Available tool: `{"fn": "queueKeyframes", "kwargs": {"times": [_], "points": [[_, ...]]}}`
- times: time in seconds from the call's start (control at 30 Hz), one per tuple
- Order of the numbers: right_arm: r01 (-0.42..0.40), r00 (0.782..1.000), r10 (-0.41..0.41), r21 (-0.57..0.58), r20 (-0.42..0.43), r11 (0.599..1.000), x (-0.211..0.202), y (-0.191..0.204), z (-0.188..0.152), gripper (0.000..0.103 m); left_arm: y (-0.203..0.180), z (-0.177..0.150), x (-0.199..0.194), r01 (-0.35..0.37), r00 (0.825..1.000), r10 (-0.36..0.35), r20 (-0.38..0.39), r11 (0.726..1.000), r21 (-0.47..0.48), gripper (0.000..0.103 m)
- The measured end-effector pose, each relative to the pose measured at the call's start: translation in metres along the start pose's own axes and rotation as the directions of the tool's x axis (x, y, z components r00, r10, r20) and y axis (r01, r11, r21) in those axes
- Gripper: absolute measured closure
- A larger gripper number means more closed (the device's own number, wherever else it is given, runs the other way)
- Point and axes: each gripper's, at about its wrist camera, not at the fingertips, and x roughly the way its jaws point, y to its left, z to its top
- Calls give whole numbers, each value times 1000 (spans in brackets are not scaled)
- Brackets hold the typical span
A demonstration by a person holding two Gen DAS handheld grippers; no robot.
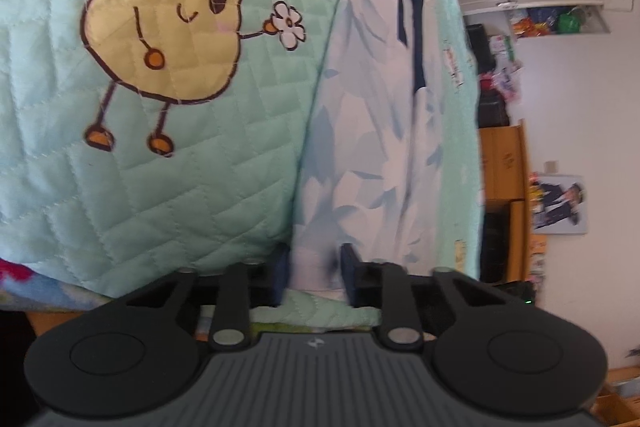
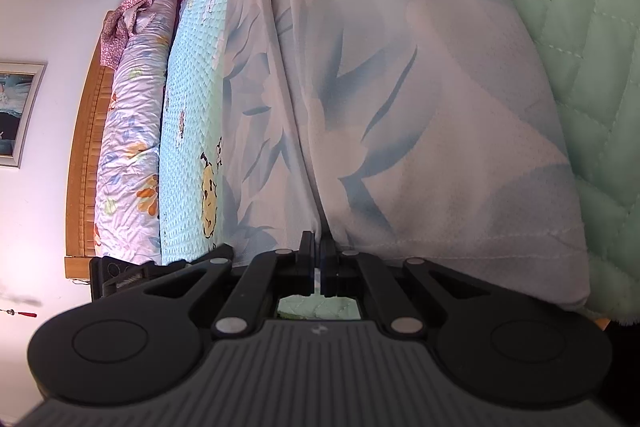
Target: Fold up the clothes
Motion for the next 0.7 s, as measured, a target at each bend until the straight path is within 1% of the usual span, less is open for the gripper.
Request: {"fn": "queueKeyframes", "kwargs": {"times": [0.03, 0.13, 0.23, 0.27, 0.3, 0.37, 0.4, 0.47, 0.53, 0.57, 0.63, 0.7], "points": [[-1, 1000, 1, 0, -1, 1000, 0, 0, 0, 102, 0, -1, 0, -16, 1000, 16, 4, 1000, 9, 95], [-5, 1000, 5, 5, -3, 1000, 1, -1, 1, 102, -8, -4, 1, -65, 998, 64, 18, 996, 61, 97], [-6, 1000, 6, -9, -5, 1000, -1, 2, 2, 102, -19, -6, 2, -121, 993, 119, 27, 985, 119, 98], [-6, 1000, 6, -20, -3, 1000, -3, 3, 3, 99, -22, -6, 2, -133, 991, 130, 30, 982, 132, 98], [-1, 1000, 2, -45, 15, 999, -10, 7, 2, 98, -24, -6, 2, -140, 990, 137, 32, 981, 136, 98], [-6, 998, 12, -88, 63, 996, -29, 14, 2, 86, -25, -6, 0, -148, 989, 145, 35, 979, 140, 98], [-23, 995, 32, -94, 96, 995, -43, 14, 2, 84, -27, -6, 0, -152, 988, 148, 37, 977, 146, 98], [-26, 982, 41, -86, 182, 996, -76, 7, 3, 72, -30, -7, -1, -159, 987, 154, 42, 975, 158, 98], [27, 965, -11, -59, 260, 998, -106, -7, 2, 67, -34, -7, -1, -166, 986, 160, 46, 971, 170, 98], [58, 959, -42, -51, 281, 997, -117, -14, 1, 66, -36, -7, -1, -168, 986, 162, 48, 970, 177, 98], [111, 952, -98, -29, 290, 993, -130, -28, -2, 65, -38, -8, 1, -168, 986, 163, 45, 969, 183, 98], [120, 953, -112, -12, 282, 993, -130, -40, -4, 65, -41, -9, 5, -172, 985, 167, 42, 968, 182, 98]]}}
